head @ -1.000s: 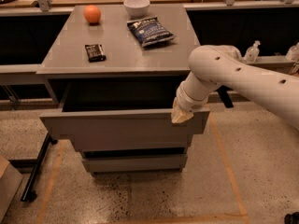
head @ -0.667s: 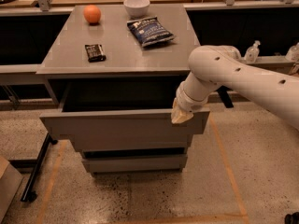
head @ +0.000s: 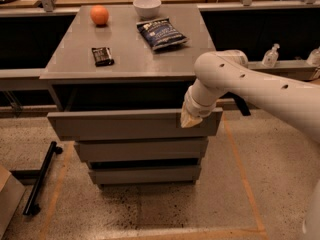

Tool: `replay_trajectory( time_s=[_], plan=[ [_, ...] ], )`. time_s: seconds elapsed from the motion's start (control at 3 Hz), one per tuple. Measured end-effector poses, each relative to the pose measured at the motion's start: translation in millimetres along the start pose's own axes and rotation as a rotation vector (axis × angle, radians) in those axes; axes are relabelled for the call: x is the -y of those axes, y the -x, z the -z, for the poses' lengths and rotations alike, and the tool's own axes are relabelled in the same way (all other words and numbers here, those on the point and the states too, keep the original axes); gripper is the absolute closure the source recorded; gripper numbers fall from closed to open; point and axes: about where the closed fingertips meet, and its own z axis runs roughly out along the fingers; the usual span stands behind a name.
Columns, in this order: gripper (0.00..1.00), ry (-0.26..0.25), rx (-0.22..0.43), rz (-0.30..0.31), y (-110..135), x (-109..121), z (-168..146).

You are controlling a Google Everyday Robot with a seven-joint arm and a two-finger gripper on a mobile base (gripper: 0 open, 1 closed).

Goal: Close top drawer

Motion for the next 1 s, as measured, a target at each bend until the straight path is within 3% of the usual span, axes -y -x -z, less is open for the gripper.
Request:
replay_trajectory(
  time_s=[0.33, 0.67, 1.0],
  plan=[
    [1.0, -0.054, -0.026, 0.021, -9.0, 38.5, -12.3],
    [1.0, -0.064, -0.027, 0.024, -10.5, 43.7, -14.3],
    [0.82, -0.06, -0.027, 0.025, -10.0, 42.8, -16.5]
  ],
)
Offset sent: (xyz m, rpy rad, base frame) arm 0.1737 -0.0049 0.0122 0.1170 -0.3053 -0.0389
